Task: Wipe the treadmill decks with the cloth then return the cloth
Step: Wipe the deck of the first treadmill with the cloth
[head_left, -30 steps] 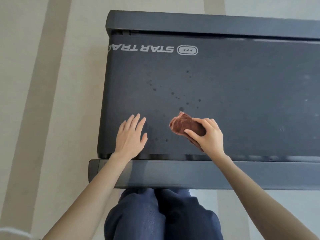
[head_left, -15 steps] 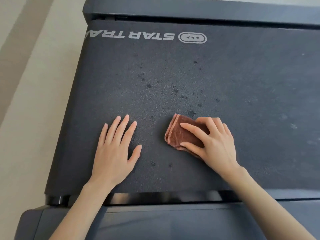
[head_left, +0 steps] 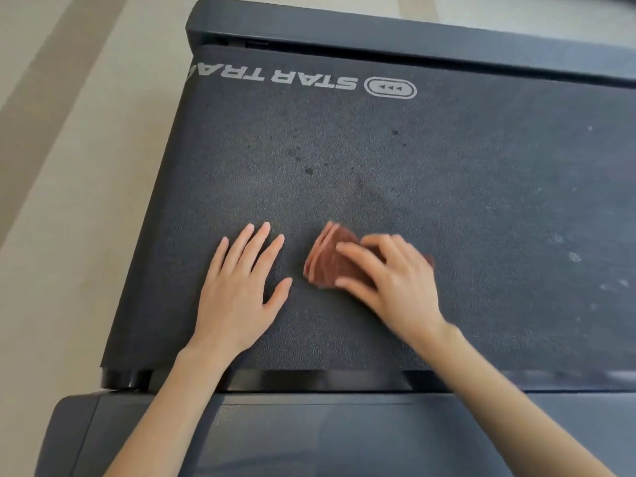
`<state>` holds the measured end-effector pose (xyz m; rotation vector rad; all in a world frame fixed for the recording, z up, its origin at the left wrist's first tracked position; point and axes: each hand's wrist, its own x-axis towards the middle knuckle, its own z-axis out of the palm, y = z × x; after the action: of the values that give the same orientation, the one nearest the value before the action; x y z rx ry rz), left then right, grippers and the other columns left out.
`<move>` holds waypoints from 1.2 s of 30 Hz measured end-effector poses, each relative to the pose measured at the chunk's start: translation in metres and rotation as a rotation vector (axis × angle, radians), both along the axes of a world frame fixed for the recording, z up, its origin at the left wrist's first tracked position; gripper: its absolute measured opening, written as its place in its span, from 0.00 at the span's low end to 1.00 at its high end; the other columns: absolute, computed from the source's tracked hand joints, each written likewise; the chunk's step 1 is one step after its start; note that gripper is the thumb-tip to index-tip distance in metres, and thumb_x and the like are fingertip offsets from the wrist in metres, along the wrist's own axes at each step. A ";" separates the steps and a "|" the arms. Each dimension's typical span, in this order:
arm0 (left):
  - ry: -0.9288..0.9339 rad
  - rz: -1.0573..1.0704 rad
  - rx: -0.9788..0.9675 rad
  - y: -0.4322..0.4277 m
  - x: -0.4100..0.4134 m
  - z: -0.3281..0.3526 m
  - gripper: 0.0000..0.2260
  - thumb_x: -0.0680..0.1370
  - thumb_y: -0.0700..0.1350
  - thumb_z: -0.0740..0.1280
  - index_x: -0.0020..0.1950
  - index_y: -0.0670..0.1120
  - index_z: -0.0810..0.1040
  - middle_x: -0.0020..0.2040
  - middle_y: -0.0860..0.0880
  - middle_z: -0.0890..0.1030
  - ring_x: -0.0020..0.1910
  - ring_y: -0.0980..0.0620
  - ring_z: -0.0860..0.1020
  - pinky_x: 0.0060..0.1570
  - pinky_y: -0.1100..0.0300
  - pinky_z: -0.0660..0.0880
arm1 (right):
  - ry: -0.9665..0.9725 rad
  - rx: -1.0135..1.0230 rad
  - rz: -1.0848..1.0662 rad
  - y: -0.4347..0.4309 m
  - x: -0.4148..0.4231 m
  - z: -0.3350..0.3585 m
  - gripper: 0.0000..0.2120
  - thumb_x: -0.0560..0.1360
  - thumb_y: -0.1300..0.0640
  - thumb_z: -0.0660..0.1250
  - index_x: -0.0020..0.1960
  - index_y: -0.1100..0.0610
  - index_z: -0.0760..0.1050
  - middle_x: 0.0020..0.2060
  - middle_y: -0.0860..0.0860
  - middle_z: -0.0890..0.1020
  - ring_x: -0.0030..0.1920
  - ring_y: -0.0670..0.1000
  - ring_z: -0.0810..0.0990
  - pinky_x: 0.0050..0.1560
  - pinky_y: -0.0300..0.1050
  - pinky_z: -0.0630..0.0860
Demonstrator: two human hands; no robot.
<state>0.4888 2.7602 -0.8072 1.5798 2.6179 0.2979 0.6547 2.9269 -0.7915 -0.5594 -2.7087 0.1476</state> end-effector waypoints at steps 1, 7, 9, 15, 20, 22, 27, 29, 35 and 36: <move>0.000 -0.001 0.002 -0.002 -0.001 0.001 0.26 0.78 0.57 0.51 0.73 0.48 0.65 0.75 0.48 0.62 0.75 0.49 0.57 0.73 0.46 0.55 | -0.003 -0.012 0.043 -0.018 0.012 -0.001 0.20 0.75 0.39 0.62 0.60 0.50 0.78 0.49 0.53 0.79 0.44 0.55 0.76 0.43 0.49 0.72; 0.001 0.004 0.030 -0.016 -0.011 -0.003 0.24 0.78 0.56 0.52 0.72 0.50 0.66 0.74 0.48 0.64 0.74 0.49 0.58 0.73 0.47 0.54 | -0.030 0.001 0.109 -0.034 0.022 -0.006 0.20 0.76 0.38 0.60 0.62 0.47 0.76 0.57 0.52 0.77 0.51 0.53 0.74 0.46 0.48 0.71; 0.002 0.007 0.019 -0.016 -0.011 -0.002 0.24 0.78 0.56 0.52 0.73 0.50 0.66 0.74 0.48 0.63 0.75 0.49 0.58 0.73 0.48 0.54 | -0.034 0.036 0.093 -0.019 -0.002 -0.004 0.21 0.76 0.39 0.60 0.63 0.48 0.75 0.59 0.51 0.77 0.53 0.54 0.74 0.46 0.49 0.72; -0.003 0.031 -0.022 -0.018 -0.011 0.000 0.26 0.78 0.58 0.49 0.74 0.51 0.63 0.75 0.49 0.61 0.75 0.50 0.56 0.73 0.48 0.53 | -0.070 0.075 -0.039 0.037 -0.090 -0.001 0.22 0.76 0.41 0.61 0.64 0.52 0.74 0.59 0.50 0.77 0.53 0.57 0.75 0.48 0.51 0.73; -0.013 0.093 -0.024 -0.047 -0.025 0.000 0.25 0.79 0.57 0.48 0.74 0.51 0.63 0.75 0.48 0.62 0.75 0.48 0.57 0.73 0.48 0.53 | -0.046 0.085 -0.094 0.023 -0.097 -0.002 0.22 0.76 0.40 0.60 0.64 0.53 0.75 0.58 0.52 0.77 0.50 0.57 0.75 0.49 0.51 0.71; -0.015 0.113 -0.005 -0.065 -0.030 -0.001 0.24 0.79 0.55 0.49 0.73 0.50 0.64 0.75 0.48 0.62 0.75 0.48 0.57 0.73 0.48 0.54 | -0.018 0.083 -0.022 -0.003 -0.078 -0.003 0.22 0.76 0.40 0.62 0.62 0.53 0.76 0.57 0.52 0.78 0.47 0.56 0.76 0.47 0.51 0.72; -0.031 0.143 0.016 -0.079 -0.035 0.000 0.23 0.79 0.54 0.51 0.73 0.50 0.65 0.75 0.48 0.62 0.75 0.49 0.57 0.73 0.49 0.54 | 0.003 0.037 0.264 -0.061 -0.035 -0.006 0.20 0.75 0.39 0.63 0.60 0.50 0.78 0.56 0.50 0.80 0.42 0.55 0.76 0.42 0.49 0.74; -0.037 0.146 0.023 -0.079 -0.036 0.000 0.23 0.79 0.54 0.51 0.73 0.50 0.65 0.75 0.48 0.62 0.75 0.49 0.57 0.73 0.49 0.55 | -0.003 0.055 0.389 -0.055 -0.036 -0.005 0.20 0.75 0.39 0.63 0.60 0.50 0.78 0.55 0.50 0.80 0.41 0.55 0.76 0.40 0.48 0.73; -0.064 0.177 0.029 -0.083 -0.035 0.002 0.25 0.79 0.56 0.50 0.74 0.49 0.64 0.75 0.48 0.61 0.75 0.49 0.56 0.73 0.50 0.54 | -0.015 0.132 0.291 -0.001 -0.116 0.002 0.20 0.75 0.40 0.63 0.60 0.52 0.78 0.53 0.50 0.81 0.44 0.56 0.78 0.40 0.49 0.75; -0.066 0.186 0.027 -0.086 -0.034 0.003 0.25 0.79 0.56 0.50 0.74 0.49 0.63 0.75 0.48 0.60 0.75 0.49 0.55 0.73 0.51 0.54 | -0.007 0.151 0.220 0.007 -0.136 0.002 0.20 0.75 0.41 0.63 0.60 0.52 0.78 0.54 0.51 0.80 0.44 0.56 0.78 0.41 0.48 0.74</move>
<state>0.4547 2.6741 -0.8046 1.3112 2.7241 0.3902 0.5191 2.9340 -0.7900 -0.2187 -2.7524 -0.0025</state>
